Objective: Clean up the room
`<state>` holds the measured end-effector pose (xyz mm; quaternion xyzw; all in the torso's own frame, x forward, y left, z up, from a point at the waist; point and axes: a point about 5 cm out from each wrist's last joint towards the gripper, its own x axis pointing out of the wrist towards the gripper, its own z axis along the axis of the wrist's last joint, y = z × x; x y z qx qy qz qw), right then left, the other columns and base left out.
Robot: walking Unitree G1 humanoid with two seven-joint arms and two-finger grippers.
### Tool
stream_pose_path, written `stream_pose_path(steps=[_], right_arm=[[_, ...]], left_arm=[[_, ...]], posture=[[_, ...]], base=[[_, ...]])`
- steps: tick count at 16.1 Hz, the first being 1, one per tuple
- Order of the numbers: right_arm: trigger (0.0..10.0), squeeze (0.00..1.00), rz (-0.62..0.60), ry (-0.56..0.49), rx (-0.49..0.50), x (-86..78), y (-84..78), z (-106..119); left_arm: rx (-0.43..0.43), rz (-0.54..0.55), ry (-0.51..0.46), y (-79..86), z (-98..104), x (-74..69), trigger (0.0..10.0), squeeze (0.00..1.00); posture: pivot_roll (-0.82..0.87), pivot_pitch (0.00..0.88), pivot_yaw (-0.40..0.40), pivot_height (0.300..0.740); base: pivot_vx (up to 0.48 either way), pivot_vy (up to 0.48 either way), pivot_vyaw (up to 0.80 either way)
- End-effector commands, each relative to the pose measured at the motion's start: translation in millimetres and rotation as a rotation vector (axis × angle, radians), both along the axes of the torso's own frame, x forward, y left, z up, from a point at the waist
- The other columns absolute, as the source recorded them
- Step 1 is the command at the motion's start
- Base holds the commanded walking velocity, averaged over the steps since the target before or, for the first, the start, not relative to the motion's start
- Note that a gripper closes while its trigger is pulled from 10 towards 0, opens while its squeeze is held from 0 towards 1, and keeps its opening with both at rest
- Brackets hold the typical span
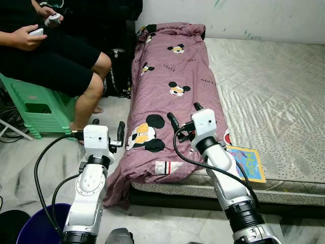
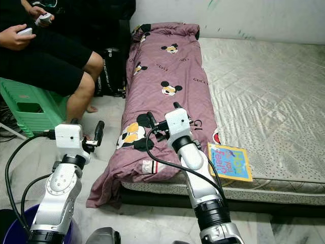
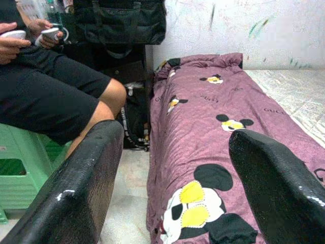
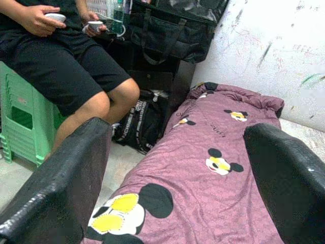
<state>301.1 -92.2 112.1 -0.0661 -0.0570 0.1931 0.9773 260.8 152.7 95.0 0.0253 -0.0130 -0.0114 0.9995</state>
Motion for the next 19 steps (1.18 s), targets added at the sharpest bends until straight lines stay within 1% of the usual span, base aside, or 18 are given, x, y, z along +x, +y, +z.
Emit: stream_pose_path(steps=[1, 4, 14, 19], right_arm=[[10.0, 0.00, 0.013, -0.016, -0.002, 0.1, 2.5, 3.4], [10.0, 0.00, 0.012, -0.016, 0.001, -0.3, 2.8, 4.1], [10.0, 0.00, 0.005, -0.019, 0.006, 0.5, 2.8, 5.3], [10.0, 0.00, 0.001, -0.021, 0.009, 0.8, 2.1, 5.9]], left_arm=[[-0.001, -0.001, -0.003, 2.2, 2.6, -0.1, 10.0, 0.00], [-0.003, -0.004, -0.003, 2.3, 3.4, -0.3, 10.0, 0.00], [-0.018, -0.017, -0.006, 1.0, 5.5, 2.8, 10.0, 0.00], [-0.022, -0.056, -0.028, -3.4, 8.4, 2.4, 10.0, 0.00]], posture=[[-0.02, 0.000, -0.004, 0.740], [-0.02, 0.000, -0.002, 0.740], [-0.03, 0.000, 0.005, 0.740], [-0.03, 0.000, 0.007, 0.740]], base=[[0.000, -0.292, 0.00], [0.000, -0.359, 0.00], [0.000, 0.000, 0.00], [0.000, 0.000, 0.00]])
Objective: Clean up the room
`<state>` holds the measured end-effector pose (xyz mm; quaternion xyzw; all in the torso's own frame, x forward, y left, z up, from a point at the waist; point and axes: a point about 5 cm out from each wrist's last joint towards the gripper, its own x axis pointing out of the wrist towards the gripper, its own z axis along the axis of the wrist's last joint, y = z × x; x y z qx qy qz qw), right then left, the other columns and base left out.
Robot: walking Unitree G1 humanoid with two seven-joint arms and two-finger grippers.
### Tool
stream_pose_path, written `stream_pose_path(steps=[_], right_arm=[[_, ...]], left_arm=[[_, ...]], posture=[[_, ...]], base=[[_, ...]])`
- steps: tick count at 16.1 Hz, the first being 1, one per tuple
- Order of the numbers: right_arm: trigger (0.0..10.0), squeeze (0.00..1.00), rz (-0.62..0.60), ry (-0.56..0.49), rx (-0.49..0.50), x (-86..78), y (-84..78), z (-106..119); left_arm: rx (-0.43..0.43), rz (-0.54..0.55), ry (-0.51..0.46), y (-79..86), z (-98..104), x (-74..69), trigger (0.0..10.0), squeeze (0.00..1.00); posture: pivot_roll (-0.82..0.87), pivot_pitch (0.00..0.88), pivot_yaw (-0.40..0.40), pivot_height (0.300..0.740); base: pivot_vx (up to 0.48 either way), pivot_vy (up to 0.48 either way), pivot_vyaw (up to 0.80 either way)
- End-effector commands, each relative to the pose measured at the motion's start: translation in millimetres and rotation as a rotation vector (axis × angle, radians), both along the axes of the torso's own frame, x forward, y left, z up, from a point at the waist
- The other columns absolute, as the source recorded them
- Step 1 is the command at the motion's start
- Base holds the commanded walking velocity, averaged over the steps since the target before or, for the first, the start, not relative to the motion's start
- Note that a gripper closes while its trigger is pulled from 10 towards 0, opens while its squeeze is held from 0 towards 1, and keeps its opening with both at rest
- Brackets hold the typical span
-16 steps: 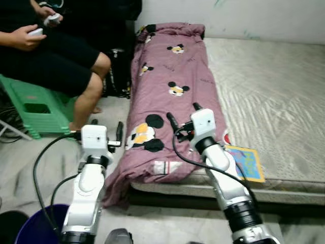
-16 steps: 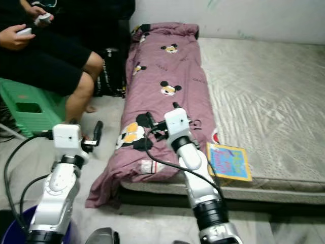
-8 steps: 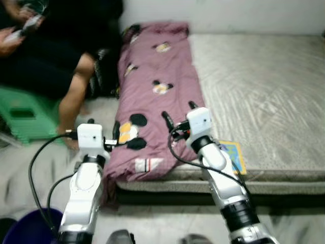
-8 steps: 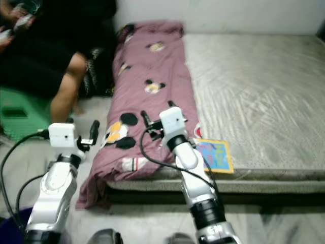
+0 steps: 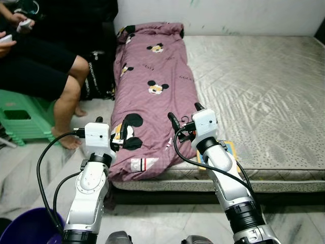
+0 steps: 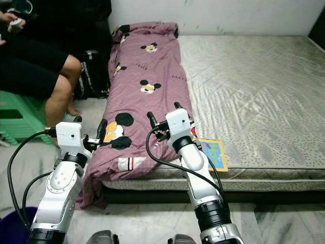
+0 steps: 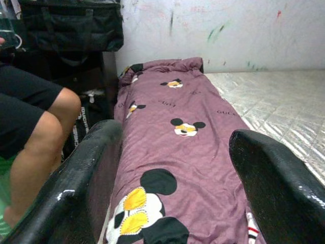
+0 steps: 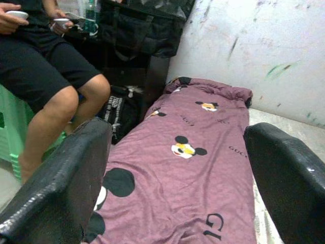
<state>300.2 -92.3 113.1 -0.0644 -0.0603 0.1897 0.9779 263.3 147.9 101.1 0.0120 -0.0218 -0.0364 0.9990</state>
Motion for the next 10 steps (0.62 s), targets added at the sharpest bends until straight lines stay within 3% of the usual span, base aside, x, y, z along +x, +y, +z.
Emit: stream_pose_path(steps=[1, 10], right_arm=[[10.0, 0.00, 0.006, -0.014, 0.004, 2.0, 1.9, 5.0], [10.0, 0.00, 0.001, -0.013, 0.005, 2.8, 1.7, 5.0]], left_arm=[[0.003, -0.005, -0.012, 1.4, 2.3, 0.1, 10.0, 0.00], [0.003, -0.018, -0.016, 1.0, 2.9, 0.5, 10.0, 0.00]], posture=[[-0.03, 0.000, 0.007, 0.740], [-0.03, 0.000, 0.008, 0.740]], base=[[0.000, 0.000, 0.00], [0.238, 0.000, 0.00]])
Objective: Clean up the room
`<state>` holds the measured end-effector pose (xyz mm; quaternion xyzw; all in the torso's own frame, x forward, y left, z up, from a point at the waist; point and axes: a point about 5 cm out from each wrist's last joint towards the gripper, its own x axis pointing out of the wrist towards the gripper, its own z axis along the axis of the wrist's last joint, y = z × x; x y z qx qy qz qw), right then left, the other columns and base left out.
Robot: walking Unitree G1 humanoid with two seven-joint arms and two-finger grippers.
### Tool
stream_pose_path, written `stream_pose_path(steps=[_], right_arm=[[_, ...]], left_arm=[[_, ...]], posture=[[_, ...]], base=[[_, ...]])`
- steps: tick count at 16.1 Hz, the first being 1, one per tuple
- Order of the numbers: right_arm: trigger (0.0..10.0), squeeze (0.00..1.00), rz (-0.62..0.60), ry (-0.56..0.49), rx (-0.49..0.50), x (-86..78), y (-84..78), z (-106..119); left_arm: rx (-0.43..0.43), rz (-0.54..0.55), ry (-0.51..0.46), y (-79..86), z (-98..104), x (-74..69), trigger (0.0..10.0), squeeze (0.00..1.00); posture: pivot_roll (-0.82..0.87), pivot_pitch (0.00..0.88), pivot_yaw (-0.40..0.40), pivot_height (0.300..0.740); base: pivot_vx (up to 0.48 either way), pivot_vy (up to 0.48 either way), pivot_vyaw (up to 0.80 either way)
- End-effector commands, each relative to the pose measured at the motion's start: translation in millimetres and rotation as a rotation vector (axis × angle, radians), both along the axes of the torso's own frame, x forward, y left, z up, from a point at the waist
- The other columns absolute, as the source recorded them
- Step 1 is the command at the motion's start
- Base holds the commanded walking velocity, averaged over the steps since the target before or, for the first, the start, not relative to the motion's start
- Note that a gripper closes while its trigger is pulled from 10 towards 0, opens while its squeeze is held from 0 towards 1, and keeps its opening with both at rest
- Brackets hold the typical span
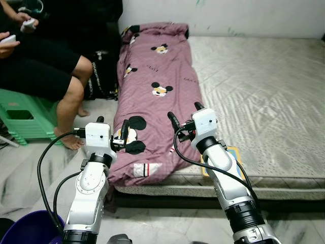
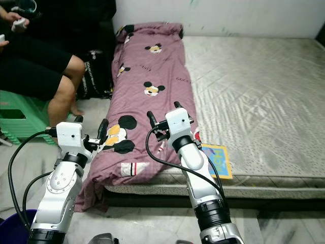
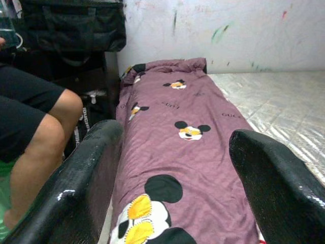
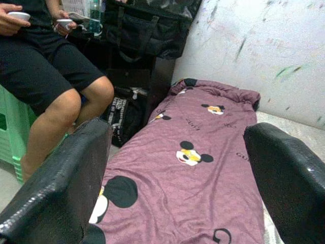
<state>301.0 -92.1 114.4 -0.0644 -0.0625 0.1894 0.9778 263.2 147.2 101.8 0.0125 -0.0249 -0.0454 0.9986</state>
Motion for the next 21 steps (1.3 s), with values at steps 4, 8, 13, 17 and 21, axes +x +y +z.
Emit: stream_pose_path(steps=[4, 8, 13, 17, 21], right_arm=[[10.0, 0.00, -0.001, -0.008, 0.004, 2.0, 1.4, 3.7], [10.0, 0.00, -0.003, -0.009, 0.004, 2.3, 1.4, 3.7], [10.0, 0.00, -0.003, -0.009, 0.003, 3.4, 1.6, 3.5], [10.0, 0.00, 0.000, -0.011, -0.005, 3.7, 1.8, 3.4], [10.0, 0.00, -0.003, -0.006, -0.006, 5.0, 0.8, 2.8]], left_arm=[[0.004, -0.002, -0.007, 1.5, 1.9, 0.6, 10.0, 0.00], [0.006, -0.001, -0.005, 1.8, 1.7, 0.9, 10.0, 0.00], [0.026, 0.022, 0.011, 3.3, -0.4, 2.8, 10.0, 0.00], [0.038, 0.018, 0.010, 2.2, -0.5, 3.4, 10.0, 0.00], [0.036, 0.014, 0.009, 0.7, -0.5, 4.5, 10.0, 0.00]], posture=[[-0.03, 0.000, 0.009, 0.740], [-0.03, 0.000, 0.010, 0.740], [-0.03, 0.000, 0.010, 0.740], [-0.03, 0.000, 0.011, 0.740], [-0.04, 0.000, 0.008, 0.740]], base=[[0.314, 0.000, 0.00], [0.292, 0.000, 0.00], [0.000, 0.000, 0.00], [0.000, 0.000, 0.00], [0.000, -0.060, 0.00]])
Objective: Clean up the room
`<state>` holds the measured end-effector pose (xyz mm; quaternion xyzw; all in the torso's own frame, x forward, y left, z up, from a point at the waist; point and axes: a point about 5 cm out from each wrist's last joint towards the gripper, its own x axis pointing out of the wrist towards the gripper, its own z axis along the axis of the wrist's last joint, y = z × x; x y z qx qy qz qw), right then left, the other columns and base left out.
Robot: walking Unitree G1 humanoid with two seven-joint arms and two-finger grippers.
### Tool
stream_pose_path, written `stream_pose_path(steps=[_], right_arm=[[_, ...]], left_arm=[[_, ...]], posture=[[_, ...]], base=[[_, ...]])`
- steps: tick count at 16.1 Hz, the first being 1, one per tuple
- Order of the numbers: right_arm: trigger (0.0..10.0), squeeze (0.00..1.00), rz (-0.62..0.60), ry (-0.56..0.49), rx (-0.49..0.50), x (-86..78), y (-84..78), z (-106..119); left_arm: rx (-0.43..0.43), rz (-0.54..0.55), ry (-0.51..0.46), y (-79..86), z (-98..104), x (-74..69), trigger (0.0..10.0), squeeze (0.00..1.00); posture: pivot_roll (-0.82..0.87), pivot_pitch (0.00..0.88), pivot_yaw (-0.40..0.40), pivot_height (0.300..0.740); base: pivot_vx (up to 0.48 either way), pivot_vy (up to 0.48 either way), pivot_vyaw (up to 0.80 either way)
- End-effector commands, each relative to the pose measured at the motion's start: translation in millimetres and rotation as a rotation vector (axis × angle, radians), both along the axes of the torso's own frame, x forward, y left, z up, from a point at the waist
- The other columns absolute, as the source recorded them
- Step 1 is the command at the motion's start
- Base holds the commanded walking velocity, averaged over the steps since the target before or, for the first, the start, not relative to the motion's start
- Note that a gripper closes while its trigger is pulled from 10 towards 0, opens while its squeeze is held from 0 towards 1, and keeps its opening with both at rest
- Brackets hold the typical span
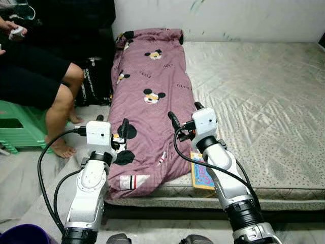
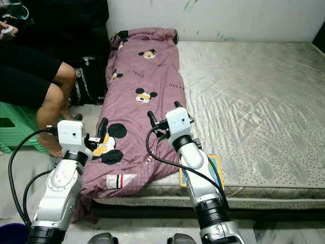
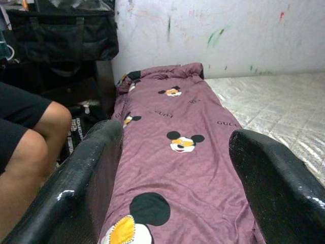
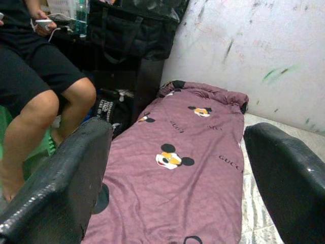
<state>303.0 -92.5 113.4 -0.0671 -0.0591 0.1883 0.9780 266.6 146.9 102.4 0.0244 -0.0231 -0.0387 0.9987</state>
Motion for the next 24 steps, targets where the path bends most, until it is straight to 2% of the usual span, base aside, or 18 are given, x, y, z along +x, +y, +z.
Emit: stream_pose_path(steps=[1, 21, 22, 24], right_arm=[[10.0, 0.00, 0.000, -0.013, -0.001, 3.1, 1.3, 3.9], [10.0, 0.00, 0.003, -0.012, -0.009, 5.0, 0.5, 3.9], [10.0, 0.00, 0.004, -0.013, -0.009, 5.1, 0.5, 4.0], [10.0, 0.00, 0.004, -0.013, -0.010, 5.2, 0.5, 4.0]], left_arm=[[0.012, 0.001, 0.006, 0.8, -1.1, 1.1, 10.0, 0.00], [0.001, 0.002, 0.004, -0.4, -0.8, 3.0, 10.0, 0.00], [-0.026, 0.006, 0.000, -0.4, -0.6, 2.9, 10.0, 0.00], [-0.022, 0.006, -0.002, -0.1, -0.2, 3.0, 10.0, 0.00]], posture=[[-0.04, 0.000, 0.008, 0.740], [-0.04, 0.000, 0.005, 0.740], [-0.04, 0.000, 0.003, 0.740], [-0.04, 0.000, 0.003, 0.740]], base=[[0.000, -0.281, 0.00], [0.000, -0.366, 0.00], [0.000, 0.000, 0.00], [0.000, 0.000, 0.00]])
